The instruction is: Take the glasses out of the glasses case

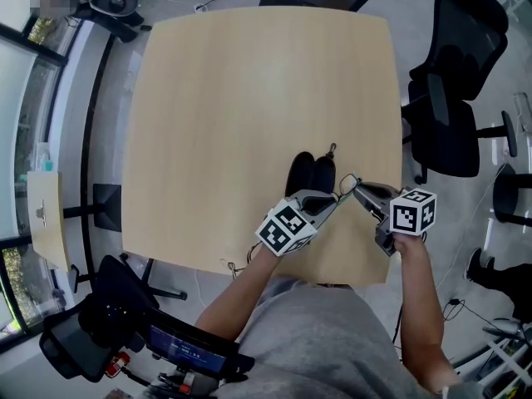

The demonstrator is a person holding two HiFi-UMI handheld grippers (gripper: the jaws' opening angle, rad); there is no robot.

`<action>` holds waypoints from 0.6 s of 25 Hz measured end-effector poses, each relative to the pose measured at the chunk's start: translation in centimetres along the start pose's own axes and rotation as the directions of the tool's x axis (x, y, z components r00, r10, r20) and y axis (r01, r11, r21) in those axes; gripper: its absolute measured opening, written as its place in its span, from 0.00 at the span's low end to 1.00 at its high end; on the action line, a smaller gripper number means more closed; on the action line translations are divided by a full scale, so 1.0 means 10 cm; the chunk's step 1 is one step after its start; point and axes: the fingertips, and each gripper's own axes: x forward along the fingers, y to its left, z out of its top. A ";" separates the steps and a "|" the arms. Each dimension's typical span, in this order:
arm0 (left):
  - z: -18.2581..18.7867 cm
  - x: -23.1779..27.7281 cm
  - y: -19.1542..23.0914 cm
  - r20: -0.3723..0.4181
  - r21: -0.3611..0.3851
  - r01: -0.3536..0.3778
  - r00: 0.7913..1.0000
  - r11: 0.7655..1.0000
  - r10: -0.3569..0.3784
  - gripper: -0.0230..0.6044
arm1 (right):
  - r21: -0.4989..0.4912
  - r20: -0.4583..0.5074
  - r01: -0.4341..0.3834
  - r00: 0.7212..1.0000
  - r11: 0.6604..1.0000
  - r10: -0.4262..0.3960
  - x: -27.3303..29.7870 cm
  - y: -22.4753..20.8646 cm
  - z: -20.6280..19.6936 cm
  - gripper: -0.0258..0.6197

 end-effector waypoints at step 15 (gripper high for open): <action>-0.16 0.18 -0.25 -0.059 0.004 0.044 0.997 0.999 -0.043 0.06 | 0.139 0.007 0.039 0.999 0.989 -0.041 -0.26 -0.53 -0.44 0.07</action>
